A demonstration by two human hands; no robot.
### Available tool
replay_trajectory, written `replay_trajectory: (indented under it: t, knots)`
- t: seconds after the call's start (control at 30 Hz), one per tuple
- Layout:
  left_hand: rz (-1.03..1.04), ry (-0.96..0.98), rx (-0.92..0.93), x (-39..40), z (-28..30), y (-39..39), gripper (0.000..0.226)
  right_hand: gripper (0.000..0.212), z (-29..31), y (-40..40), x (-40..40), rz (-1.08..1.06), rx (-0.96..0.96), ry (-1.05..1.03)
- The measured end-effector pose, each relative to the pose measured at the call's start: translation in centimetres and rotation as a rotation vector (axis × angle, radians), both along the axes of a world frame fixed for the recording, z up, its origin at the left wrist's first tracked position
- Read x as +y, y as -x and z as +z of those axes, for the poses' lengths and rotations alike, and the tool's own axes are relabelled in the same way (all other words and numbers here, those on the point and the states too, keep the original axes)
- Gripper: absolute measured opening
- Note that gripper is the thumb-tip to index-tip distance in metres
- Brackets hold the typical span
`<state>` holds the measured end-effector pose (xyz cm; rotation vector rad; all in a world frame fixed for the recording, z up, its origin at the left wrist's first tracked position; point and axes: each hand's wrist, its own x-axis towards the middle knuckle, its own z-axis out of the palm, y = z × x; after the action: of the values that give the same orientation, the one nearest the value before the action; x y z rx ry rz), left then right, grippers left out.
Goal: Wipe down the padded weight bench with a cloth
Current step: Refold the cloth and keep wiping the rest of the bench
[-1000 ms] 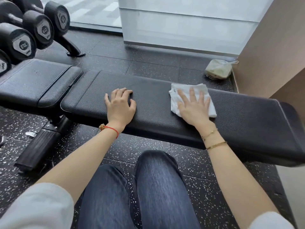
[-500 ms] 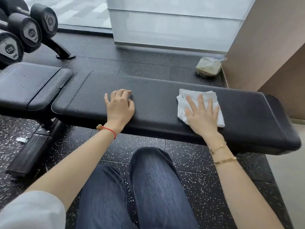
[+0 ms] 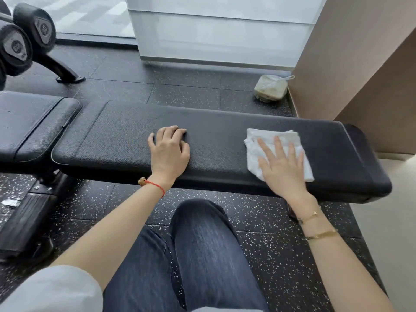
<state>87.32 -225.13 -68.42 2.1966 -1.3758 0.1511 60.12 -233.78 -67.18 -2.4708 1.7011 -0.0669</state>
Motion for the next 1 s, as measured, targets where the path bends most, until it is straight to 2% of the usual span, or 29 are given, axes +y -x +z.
replay_trajectory:
  t: [0.1,0.17,0.33,0.47,0.6,0.73,1.0]
  knots:
    - [0.002,-0.005,0.001,0.0,0.0,-0.1,0.034,0.052,0.8,1.3,-3.5,-0.191,0.018,-0.084]
    - [0.007,-0.010,0.001,0.0,0.0,-0.1,0.033,0.053,1.0,-0.5,-4.6,-0.235,0.028,-0.090]
    - [0.003,-0.017,-0.004,-0.1,-0.1,0.0,0.034,0.056,0.4,-7.1,-0.6,0.051,0.032,0.012]
    - [0.002,-0.003,-0.009,0.0,-0.2,-0.1,0.034,0.053,-0.1,-5.9,2.2,0.245,-0.017,0.038]
    - [0.005,-0.001,-0.013,-0.1,-0.3,-0.1,0.035,0.053,0.2,-3.4,-1.0,0.161,-0.006,-0.007]
    - [0.006,0.015,-0.015,-0.1,-0.2,-0.1,0.035,0.053,0.9,-5.8,-5.5,0.084,0.006,-0.079]
    - [0.037,0.036,0.026,-0.1,-0.3,0.0,0.034,0.053,0.5,-15.8,-4.0,0.450,-0.032,-0.026]
